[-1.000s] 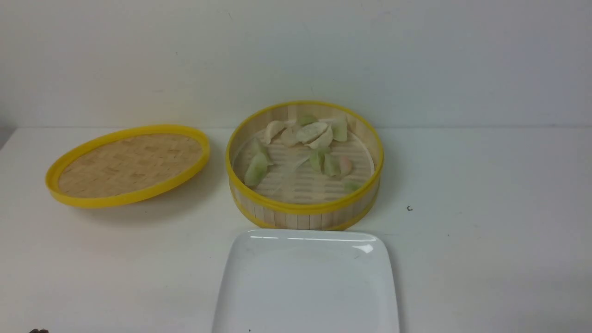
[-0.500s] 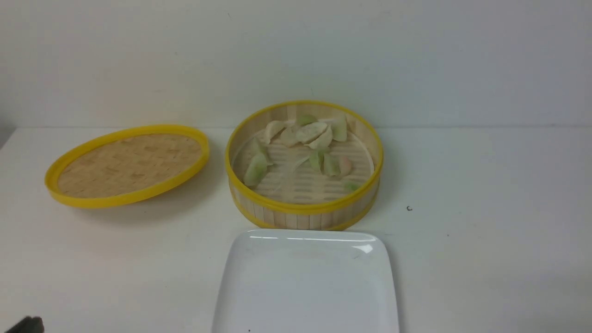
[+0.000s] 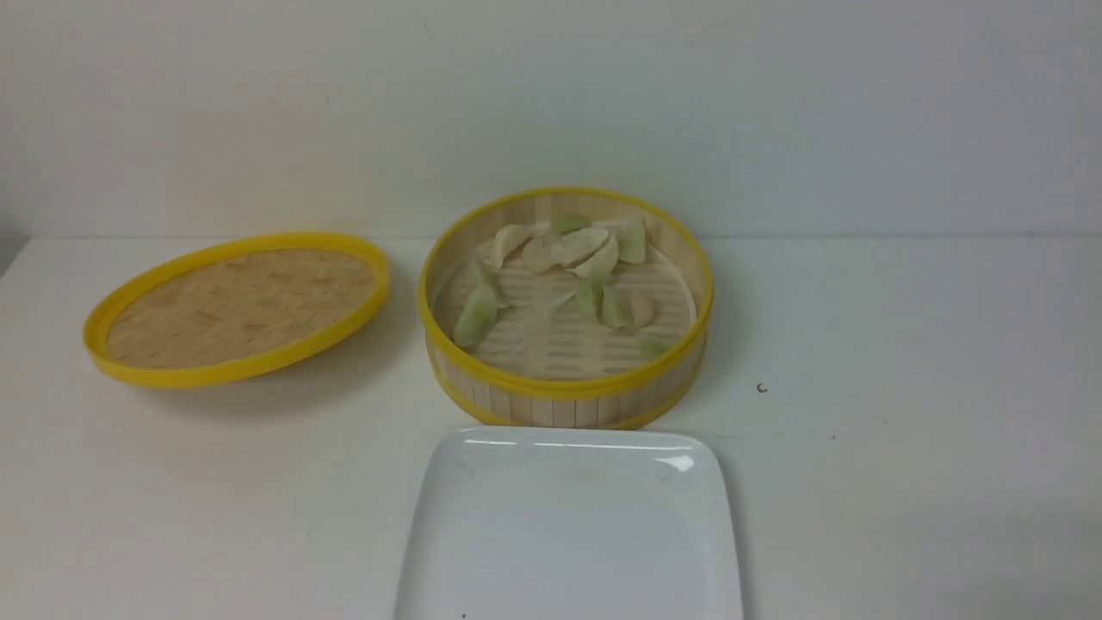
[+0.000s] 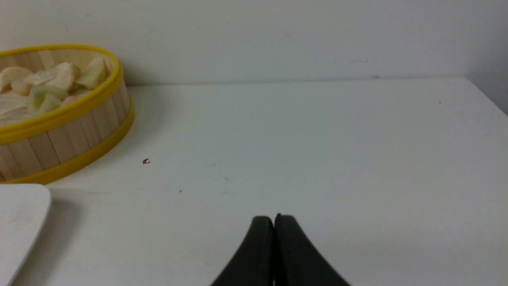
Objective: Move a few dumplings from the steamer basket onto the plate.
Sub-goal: Use the left arm to grab a dumpling from the steamer
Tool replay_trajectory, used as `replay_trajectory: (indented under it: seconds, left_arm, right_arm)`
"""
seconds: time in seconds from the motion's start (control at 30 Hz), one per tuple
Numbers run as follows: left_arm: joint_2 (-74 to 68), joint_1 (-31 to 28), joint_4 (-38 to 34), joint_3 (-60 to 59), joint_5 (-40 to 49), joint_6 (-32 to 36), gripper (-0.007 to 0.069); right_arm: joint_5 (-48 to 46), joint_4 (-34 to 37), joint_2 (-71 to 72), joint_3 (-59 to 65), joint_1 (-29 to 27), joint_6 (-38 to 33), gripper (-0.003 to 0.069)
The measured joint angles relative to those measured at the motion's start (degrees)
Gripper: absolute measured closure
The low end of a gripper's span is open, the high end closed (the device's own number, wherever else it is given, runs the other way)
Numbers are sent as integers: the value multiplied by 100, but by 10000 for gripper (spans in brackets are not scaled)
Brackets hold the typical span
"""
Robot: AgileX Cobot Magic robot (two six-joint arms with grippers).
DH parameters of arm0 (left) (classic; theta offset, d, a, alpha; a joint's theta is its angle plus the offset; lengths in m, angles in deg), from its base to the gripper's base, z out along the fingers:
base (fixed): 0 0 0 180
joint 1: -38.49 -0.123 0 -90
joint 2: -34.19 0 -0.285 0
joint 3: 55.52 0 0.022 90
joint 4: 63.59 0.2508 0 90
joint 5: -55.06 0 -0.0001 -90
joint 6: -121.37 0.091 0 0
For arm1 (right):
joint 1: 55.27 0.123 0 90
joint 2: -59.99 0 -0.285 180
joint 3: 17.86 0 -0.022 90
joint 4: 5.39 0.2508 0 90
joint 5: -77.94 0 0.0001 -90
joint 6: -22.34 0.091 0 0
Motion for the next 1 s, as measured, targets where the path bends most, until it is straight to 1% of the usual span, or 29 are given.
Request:
replay_trajectory:
  seconds: [0.07,0.1,0.13,0.17,0.23,0.27,0.3,0.33,0.37,0.4,0.5,0.6,0.7,0.73,0.77,0.83,0.93,0.97,1.0]
  left_arm:
    - [-153,0,45,596,557,-158,631]
    - [-153,0,69,671,749,-176,631]
    - [-546,0,143,1529,1872,-234,631]
    - [-599,0,163,1621,2020,-242,631]
    - [-1237,0,260,2580,3654,-200,631]
    - [-1787,0,283,3136,4800,-55,631]
    - [-2213,0,283,3637,5575,169,631]
    - [-2561,0,283,3938,6155,303,631]
    - [-3083,0,276,4263,6933,600,631]
    - [-3505,0,244,4531,7454,855,631]
    - [-4524,0,44,4946,8315,1484,631]
    - [-5452,0,-373,5082,8544,2055,631]
    - [-6539,0,-923,5232,8538,2798,631]
    - [-6602,0,-952,5232,8538,2845,631]
    - [-7145,0,-1174,5442,8538,3213,631]
    - [-7468,0,-1271,5588,8538,3377,631]
    - [-8250,119,-1285,6333,8493,3591,631]
    - [-8294,135,-1273,6383,8486,3597,631]
    - [-8658,300,-1141,6868,8406,3623,631]
  right_arm:
    - [279,258,0,37,0,65,673]
    - [307,295,0,37,0,77,673]
    - [623,640,0,37,0,196,673]
    - [665,681,0,37,0,211,673]
    - [1041,1128,0,37,0,376,673]
    - [1263,1507,0,37,0,509,673]
    - [1384,1737,0,37,0,598,673]
    - [1453,1867,0,37,0,645,673]
    - [1510,2097,0,37,0,705,673]
    - [1546,2260,0,37,0,724,673]
    - [1573,2527,0,37,0,737,673]
    - [1561,2569,0,37,0,705,673]
    - [1607,2599,0,37,0,722,673]
    - [1607,2598,0,37,0,725,673]
    - [1688,2709,0,37,0,743,673]
    - [1586,2810,0,-17,12,750,673]
    - [430,2831,-218,-793,131,565,673]
    - [354,2831,-256,-856,136,565,673]
    - [-407,2705,-705,-1374,160,379,673]
